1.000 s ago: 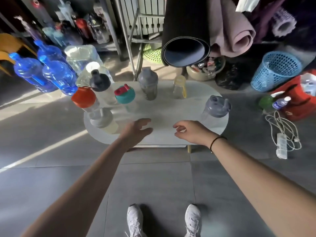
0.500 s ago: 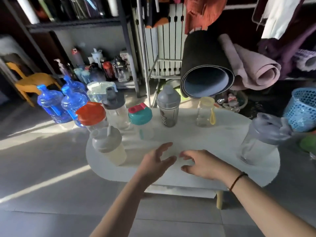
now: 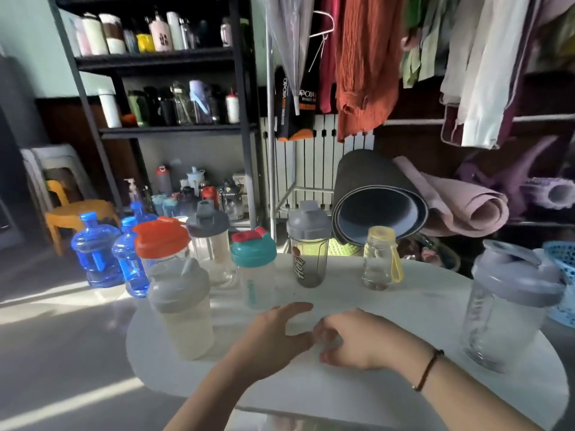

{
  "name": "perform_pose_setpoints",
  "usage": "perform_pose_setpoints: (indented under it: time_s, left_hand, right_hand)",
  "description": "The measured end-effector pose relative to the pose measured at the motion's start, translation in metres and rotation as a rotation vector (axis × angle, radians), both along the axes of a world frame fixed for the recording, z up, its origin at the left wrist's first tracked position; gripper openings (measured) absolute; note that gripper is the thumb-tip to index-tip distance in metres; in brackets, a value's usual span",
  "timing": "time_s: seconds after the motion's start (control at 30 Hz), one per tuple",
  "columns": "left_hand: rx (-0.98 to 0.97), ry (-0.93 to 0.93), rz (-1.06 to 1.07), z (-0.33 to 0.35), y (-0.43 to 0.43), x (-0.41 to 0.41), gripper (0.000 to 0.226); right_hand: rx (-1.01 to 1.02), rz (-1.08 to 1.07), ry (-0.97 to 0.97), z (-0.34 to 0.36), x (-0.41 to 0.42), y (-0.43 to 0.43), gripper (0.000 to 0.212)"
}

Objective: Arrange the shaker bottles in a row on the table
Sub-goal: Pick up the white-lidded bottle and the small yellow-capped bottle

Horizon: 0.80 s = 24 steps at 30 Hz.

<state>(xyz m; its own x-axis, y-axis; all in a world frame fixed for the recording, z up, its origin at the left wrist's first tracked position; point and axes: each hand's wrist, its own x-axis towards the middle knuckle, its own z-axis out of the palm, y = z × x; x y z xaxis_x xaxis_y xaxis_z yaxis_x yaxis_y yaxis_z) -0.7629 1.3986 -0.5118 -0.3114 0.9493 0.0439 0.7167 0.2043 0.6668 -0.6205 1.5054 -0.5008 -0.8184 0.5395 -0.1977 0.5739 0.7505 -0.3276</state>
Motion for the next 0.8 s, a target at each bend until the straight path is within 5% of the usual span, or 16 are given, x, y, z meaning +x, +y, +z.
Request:
perform_pose_setpoints:
  time_s: [0.43, 0.7, 0.8]
  left_hand:
    - [0.053, -0.073, 0.105, 0.037, 0.005, -0.018, 0.047]
    - [0.357, -0.115, 0.243, 0.033, -0.068, -0.025, 0.032]
    - [0.554, 0.102, 0.269, 0.053, -0.081, -0.021, 0.023]
  right_hand:
    - [-0.233, 0.045, 0.068, 0.023, -0.044, 0.031, 0.024]
    - [-0.352, 0.109, 0.204, 0.023, -0.072, 0.035, 0.04]
    - [-0.389, 0.114, 0.222, 0.013, -0.077, 0.035, 0.041]
